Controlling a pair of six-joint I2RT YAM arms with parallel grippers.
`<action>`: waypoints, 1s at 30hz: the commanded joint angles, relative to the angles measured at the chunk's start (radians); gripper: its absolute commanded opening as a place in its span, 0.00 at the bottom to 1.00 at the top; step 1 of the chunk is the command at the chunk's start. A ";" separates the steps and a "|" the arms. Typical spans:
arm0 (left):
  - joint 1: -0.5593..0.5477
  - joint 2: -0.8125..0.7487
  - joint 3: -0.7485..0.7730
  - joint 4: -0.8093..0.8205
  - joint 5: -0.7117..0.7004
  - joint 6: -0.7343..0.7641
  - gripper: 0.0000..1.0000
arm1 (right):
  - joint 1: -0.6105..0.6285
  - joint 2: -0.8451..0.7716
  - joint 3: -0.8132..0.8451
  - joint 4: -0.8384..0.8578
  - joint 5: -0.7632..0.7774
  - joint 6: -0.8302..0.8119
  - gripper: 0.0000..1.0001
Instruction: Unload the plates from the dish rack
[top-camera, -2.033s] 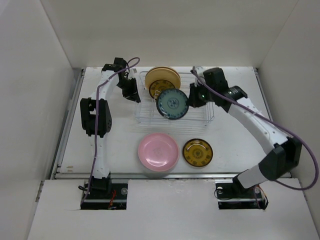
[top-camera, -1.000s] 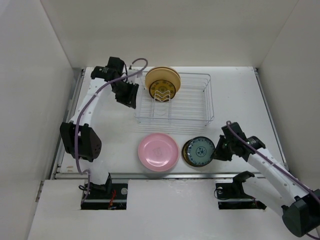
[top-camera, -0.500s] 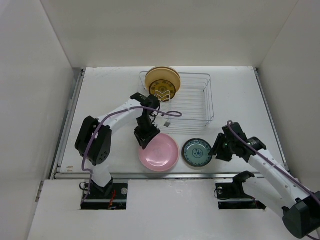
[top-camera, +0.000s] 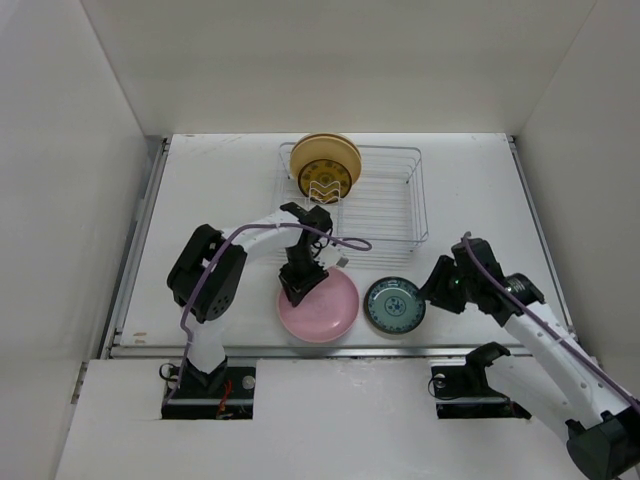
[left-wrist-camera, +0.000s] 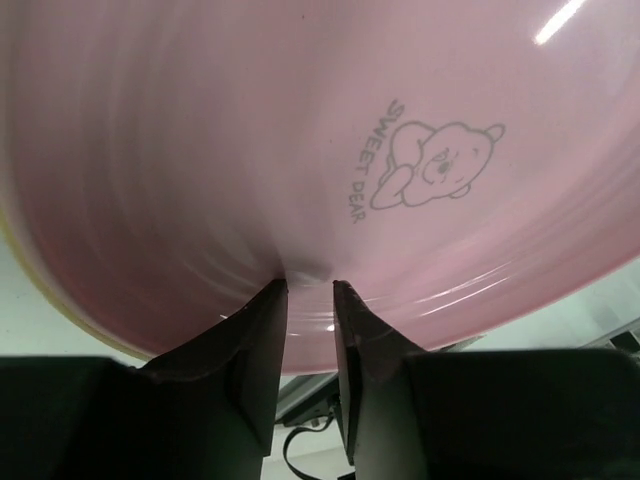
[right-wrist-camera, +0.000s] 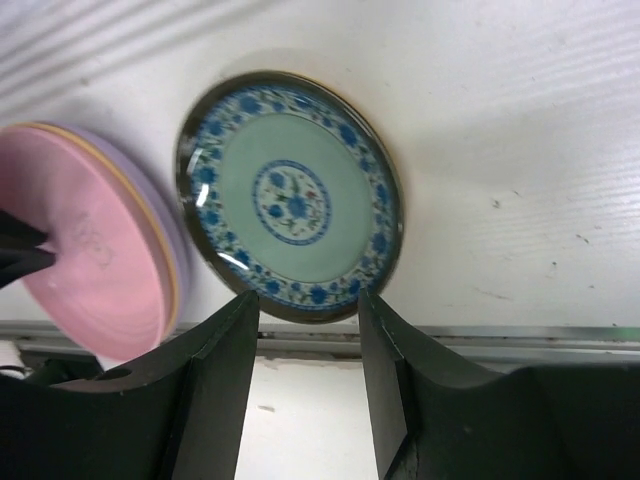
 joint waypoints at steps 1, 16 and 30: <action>0.000 -0.005 -0.008 0.027 -0.008 -0.009 0.22 | -0.008 -0.002 0.075 0.017 0.002 0.029 0.50; 0.113 -0.336 0.190 -0.062 0.206 -0.016 0.41 | -0.008 0.382 0.543 0.176 -0.050 -0.367 0.77; 0.515 -0.044 0.466 0.107 0.049 -0.432 0.60 | 0.092 1.255 1.460 0.201 0.000 -0.801 0.77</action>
